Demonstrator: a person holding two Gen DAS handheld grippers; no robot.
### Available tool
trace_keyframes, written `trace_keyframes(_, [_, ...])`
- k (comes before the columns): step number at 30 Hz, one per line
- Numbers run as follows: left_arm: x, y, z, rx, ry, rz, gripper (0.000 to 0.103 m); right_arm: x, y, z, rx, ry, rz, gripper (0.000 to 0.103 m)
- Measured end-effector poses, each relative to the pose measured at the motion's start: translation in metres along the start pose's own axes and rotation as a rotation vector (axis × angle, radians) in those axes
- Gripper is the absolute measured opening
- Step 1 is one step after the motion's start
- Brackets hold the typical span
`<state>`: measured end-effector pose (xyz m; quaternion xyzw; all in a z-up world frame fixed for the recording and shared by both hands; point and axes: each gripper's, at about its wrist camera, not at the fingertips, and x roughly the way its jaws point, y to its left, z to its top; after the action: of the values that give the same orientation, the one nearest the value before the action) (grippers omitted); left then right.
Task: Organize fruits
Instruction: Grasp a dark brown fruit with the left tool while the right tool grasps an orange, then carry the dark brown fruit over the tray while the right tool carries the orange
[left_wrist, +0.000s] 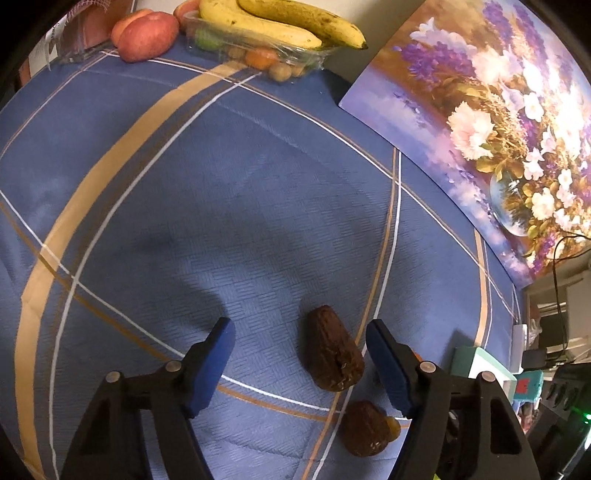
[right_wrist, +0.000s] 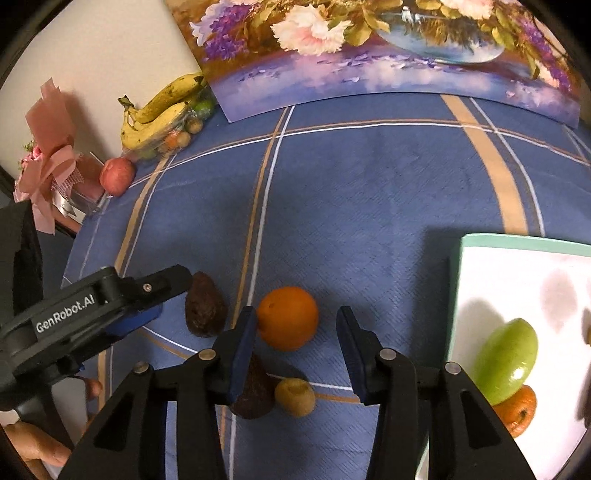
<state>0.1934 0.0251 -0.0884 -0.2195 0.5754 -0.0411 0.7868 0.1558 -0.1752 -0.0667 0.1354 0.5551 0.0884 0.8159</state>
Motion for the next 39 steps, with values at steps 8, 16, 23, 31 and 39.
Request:
trace_keyframes(8, [0.006,0.000,0.000,-0.008,0.015,0.000,0.069,0.006,0.000,-0.001,0.023,0.005,0.064,0.036])
trace_keyframes(16, [0.009,-0.007,-0.004,0.012,0.022,0.009,0.056,-0.003,-0.015,0.000,0.056,-0.019,0.013,0.036])
trace_keyframes(23, [0.014,-0.019,-0.010,0.028,0.057,-0.054,0.035,-0.013,-0.027,0.000,0.096,-0.036,0.006,0.036])
trace_keyframes(31, [-0.006,-0.025,-0.010,0.031,0.024,-0.066,0.031,-0.037,-0.028,0.001,0.104,-0.086,0.024,0.036])
trace_keyframes(39, [-0.047,-0.040,-0.010,0.061,-0.050,-0.117,0.031,-0.076,-0.027,0.000,0.111,-0.164,-0.006,0.036])
